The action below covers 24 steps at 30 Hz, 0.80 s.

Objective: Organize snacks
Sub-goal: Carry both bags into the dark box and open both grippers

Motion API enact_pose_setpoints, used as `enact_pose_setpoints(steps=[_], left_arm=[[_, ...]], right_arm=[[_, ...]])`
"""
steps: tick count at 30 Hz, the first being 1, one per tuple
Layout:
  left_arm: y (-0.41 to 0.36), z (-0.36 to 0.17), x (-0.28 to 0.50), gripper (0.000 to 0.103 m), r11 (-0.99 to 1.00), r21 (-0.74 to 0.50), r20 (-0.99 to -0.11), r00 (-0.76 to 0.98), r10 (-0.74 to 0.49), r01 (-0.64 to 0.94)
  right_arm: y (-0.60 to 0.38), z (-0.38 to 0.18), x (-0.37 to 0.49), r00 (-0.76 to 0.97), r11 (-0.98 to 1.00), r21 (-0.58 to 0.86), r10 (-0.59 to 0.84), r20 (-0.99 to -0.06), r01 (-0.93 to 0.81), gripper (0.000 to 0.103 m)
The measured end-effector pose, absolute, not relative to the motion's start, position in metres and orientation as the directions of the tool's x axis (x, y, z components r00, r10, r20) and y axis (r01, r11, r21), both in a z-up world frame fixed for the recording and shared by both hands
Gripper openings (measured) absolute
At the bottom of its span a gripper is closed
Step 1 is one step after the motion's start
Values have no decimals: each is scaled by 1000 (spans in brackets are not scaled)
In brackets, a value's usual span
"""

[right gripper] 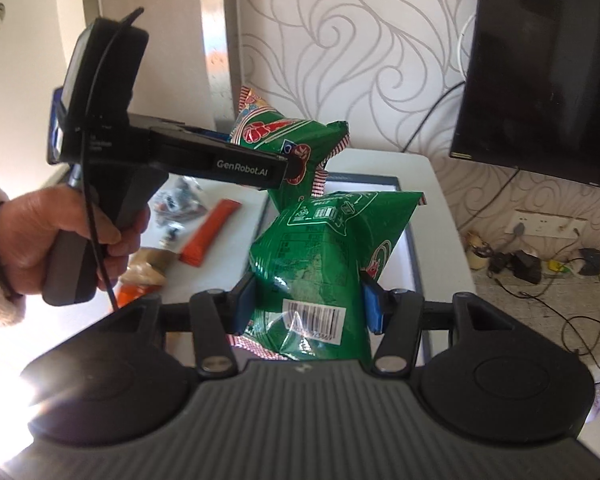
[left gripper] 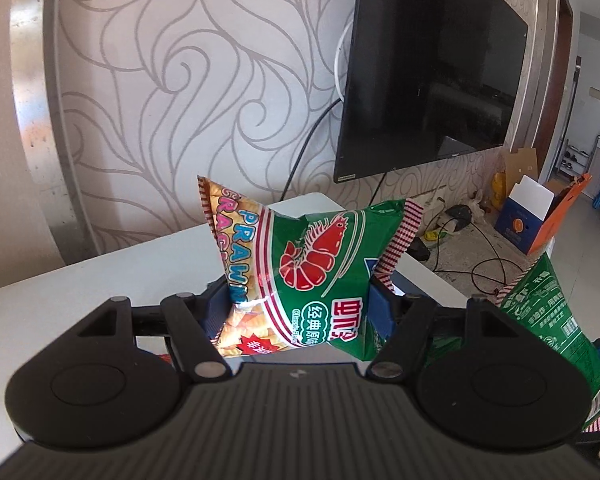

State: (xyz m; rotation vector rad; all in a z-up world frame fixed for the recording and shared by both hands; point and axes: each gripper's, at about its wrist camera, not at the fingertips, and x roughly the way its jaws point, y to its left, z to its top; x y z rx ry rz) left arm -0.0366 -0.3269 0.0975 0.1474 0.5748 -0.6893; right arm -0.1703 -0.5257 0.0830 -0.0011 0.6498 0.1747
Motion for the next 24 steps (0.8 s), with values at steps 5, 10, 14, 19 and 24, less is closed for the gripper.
enact_pose_setpoints(steps=[5, 10, 14, 19, 24], left_arm=[[-359, 75, -29, 74, 755, -59, -574, 596, -562, 654], [-382, 55, -15, 74, 760, -46, -603, 589, -539, 648], [-397, 43, -5, 74, 767, -36, -620, 588, -520, 641], [-405, 33, 2, 76, 776, -43, -625, 589, -512, 629], [-412, 34, 0, 79, 775, -14, -618, 604, -504, 632]], right_arm=[[-540, 65, -158, 750, 988, 8, 123, -650, -154, 56], [-542, 52, -142, 711, 981, -26, 121, -692, -192, 56], [-537, 40, -132, 678, 970, -55, 125, -724, -238, 56], [-536, 30, -121, 649, 960, -54, 143, -747, -274, 56], [-538, 32, -117, 641, 958, -45, 154, -751, -283, 56]])
